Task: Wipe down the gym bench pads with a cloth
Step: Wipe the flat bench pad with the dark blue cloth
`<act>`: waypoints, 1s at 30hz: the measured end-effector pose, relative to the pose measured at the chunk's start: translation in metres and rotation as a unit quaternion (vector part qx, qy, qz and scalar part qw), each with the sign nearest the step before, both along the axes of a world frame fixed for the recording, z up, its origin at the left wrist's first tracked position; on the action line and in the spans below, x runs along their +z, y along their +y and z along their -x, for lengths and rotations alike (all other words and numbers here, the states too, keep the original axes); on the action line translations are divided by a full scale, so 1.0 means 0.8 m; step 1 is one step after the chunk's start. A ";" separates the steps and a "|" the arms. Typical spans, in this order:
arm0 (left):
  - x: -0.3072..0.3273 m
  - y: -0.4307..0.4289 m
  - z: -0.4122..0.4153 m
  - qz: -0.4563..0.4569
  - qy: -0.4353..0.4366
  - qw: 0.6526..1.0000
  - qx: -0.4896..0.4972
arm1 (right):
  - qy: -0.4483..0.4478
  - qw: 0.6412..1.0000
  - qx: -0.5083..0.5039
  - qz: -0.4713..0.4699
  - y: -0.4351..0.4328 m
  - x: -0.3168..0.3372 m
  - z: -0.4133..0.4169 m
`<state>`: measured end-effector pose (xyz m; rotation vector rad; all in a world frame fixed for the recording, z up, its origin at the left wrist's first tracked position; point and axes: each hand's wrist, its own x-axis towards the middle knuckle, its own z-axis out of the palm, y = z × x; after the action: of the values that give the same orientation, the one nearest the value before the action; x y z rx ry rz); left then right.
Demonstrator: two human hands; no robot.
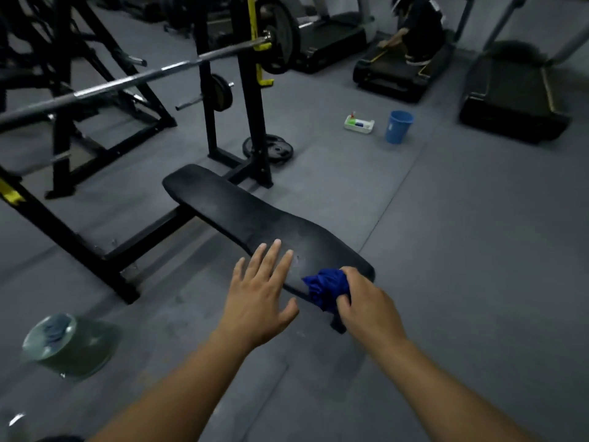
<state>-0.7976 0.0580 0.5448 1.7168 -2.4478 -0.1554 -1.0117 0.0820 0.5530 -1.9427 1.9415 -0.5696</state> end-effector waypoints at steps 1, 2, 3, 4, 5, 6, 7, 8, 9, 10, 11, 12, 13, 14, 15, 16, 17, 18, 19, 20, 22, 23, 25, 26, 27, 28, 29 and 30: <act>-0.006 -0.004 0.021 -0.010 0.003 1.000 0.002 | 0.006 1.000 -0.001 -0.009 -0.005 -0.007 0.023; -0.013 -0.008 0.039 -0.020 0.003 1.000 0.004 | 0.009 1.000 -0.004 -0.018 -0.012 -0.014 0.044; -0.021 -0.012 0.053 -0.026 0.003 1.000 0.007 | 0.009 1.000 -0.005 -0.027 -0.019 -0.021 0.062; -0.030 -0.018 0.063 -0.031 0.003 0.999 0.012 | 0.009 0.999 -0.004 -0.039 -0.027 -0.029 0.077; -0.039 -0.025 0.072 -0.036 0.003 0.999 0.018 | 0.009 0.999 -0.005 -0.051 -0.037 -0.038 0.090; -0.049 -0.033 0.079 -0.041 0.004 0.999 0.024 | 0.008 0.998 -0.006 -0.061 -0.047 -0.048 0.102; -0.059 -0.043 0.086 -0.047 0.007 0.998 0.031 | 0.007 0.998 -0.008 -0.067 -0.059 -0.058 0.112; -0.070 -0.054 0.093 -0.055 0.010 0.998 0.037 | 0.008 0.997 -0.007 -0.073 -0.073 -0.069 0.122; -0.081 -0.065 0.099 -0.065 0.012 0.997 0.040 | 0.010 0.997 -0.006 -0.079 -0.086 -0.081 0.131; -0.094 -0.078 0.106 -0.073 0.010 0.996 0.042 | 0.013 0.996 -0.004 -0.084 -0.100 -0.092 0.139; -0.106 -0.091 0.113 -0.080 0.008 0.996 0.041 | 0.015 0.996 -0.001 -0.089 -0.115 -0.102 0.146; -0.118 -0.104 0.121 -0.090 0.006 0.995 0.037 | 0.015 0.995 -0.002 -0.095 -0.128 -0.112 0.153; -0.129 -0.118 0.130 -0.101 0.007 0.994 0.034 | 0.013 0.995 -0.006 -0.103 -0.141 -0.120 0.159; -0.141 -0.131 0.140 -0.106 0.009 0.994 0.035 | 0.014 0.994 -0.006 -0.111 -0.153 -0.129 0.166; -0.152 -0.142 0.149 -0.112 0.010 0.993 0.038 | 0.016 0.993 -0.004 -0.120 -0.164 -0.138 0.173; -0.162 -0.152 0.159 -0.119 0.012 0.992 0.040 | 0.019 0.991 -0.004 -0.129 -0.174 -0.147 0.180; -0.171 -0.161 0.168 -0.127 0.013 0.991 0.043 | 0.019 0.990 -0.004 -0.138 -0.185 -0.156 0.187; -0.181 -0.167 0.177 -0.133 0.015 0.990 0.047 | 0.020 0.989 -0.003 -0.146 -0.193 -0.165 0.194; -0.190 -0.172 0.185 -0.139 0.017 0.989 0.051 | 0.021 0.988 -0.002 -0.153 -0.199 -0.174 0.202; -0.199 -0.174 0.193 -0.146 0.020 0.987 0.055 | 0.020 0.987 -0.001 -0.159 -0.205 -0.182 0.210; -0.217 -0.178 0.209 -0.159 0.024 0.984 0.072 | 0.018 0.985 0.006 -0.171 -0.215 -0.196 0.227; -0.226 -0.178 0.218 -0.167 0.023 0.982 0.083 | 0.018 0.984 0.013 -0.176 -0.220 -0.202 0.236; -0.242 -0.179 0.237 -0.181 0.020 0.977 0.110 | 0.018 0.982 0.028 -0.187 -0.232 -0.214 0.259; -0.249 -0.179 0.248 -0.186 0.019 0.975 0.124 | 0.016 0.981 0.035 -0.192 -0.238 -0.220 0.271; -0.254 -0.179 0.260 -0.189 0.018 0.972 0.140 | 0.014 0.979 0.046 -0.196 -0.244 -0.226 0.284; -0.259 -0.177 0.273 -0.190 0.017 0.969 0.159 | 0.012 0.978 0.061 -0.199 -0.249 -0.232 0.297; -0.262 -0.174 0.289 -0.187 0.019 0.966 0.178 | 0.010 0.977 0.076 -0.201 -0.255 -0.237 0.311; -0.264 -0.172 0.305 -0.185 0.021 0.963 0.196 | 0.006 0.975 0.088 -0.205 -0.260 -0.242 0.325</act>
<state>-1.0414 -0.0797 0.3334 2.2821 -2.0881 -0.6259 -1.2718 -0.1260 0.3591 -1.8231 1.7044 -0.0964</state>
